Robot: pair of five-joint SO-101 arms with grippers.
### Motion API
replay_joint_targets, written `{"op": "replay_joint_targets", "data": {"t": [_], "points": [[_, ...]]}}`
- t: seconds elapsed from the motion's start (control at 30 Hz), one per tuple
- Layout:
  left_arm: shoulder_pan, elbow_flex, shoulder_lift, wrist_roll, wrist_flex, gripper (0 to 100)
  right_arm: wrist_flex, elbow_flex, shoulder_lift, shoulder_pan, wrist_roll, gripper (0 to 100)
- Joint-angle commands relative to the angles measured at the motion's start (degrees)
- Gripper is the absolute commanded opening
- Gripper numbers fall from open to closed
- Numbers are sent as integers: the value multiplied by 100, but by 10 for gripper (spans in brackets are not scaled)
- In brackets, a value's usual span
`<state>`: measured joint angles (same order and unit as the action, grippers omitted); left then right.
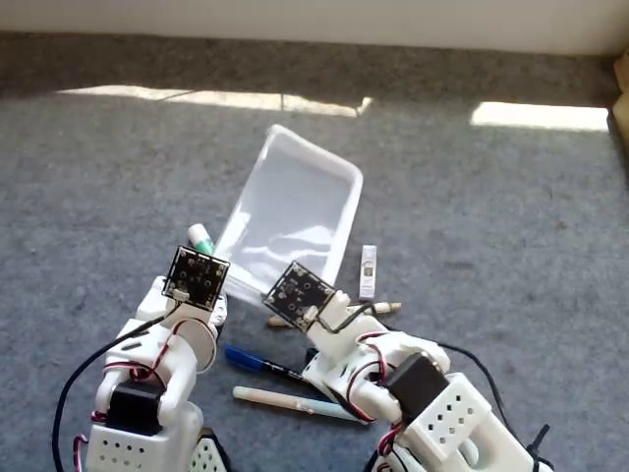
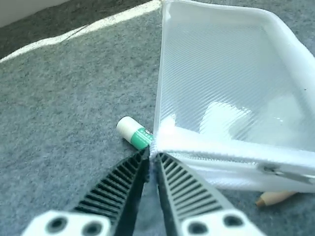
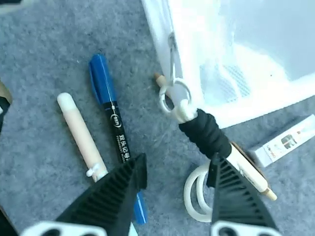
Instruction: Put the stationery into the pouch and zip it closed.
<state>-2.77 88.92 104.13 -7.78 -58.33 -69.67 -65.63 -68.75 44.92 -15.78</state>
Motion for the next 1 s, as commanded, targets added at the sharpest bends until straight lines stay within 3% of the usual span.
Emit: {"op": "replay_joint_targets", "data": {"t": [0.0,0.4,0.6,0.7,0.97], "points": [[101,-321,31,-26,-88,9,207,13,-110,-251,-237,104],[101,-330,31,-26,-132,8,75,31,-119,-813,-246,15],[374,-426,31,0,-123,7,-330,374,-119,-787,-141,133],[505,-435,31,9,-132,7,-154,356,-110,-470,193,178],[514,-426,31,9,-132,7,92,330,-75,435,246,180]]}}
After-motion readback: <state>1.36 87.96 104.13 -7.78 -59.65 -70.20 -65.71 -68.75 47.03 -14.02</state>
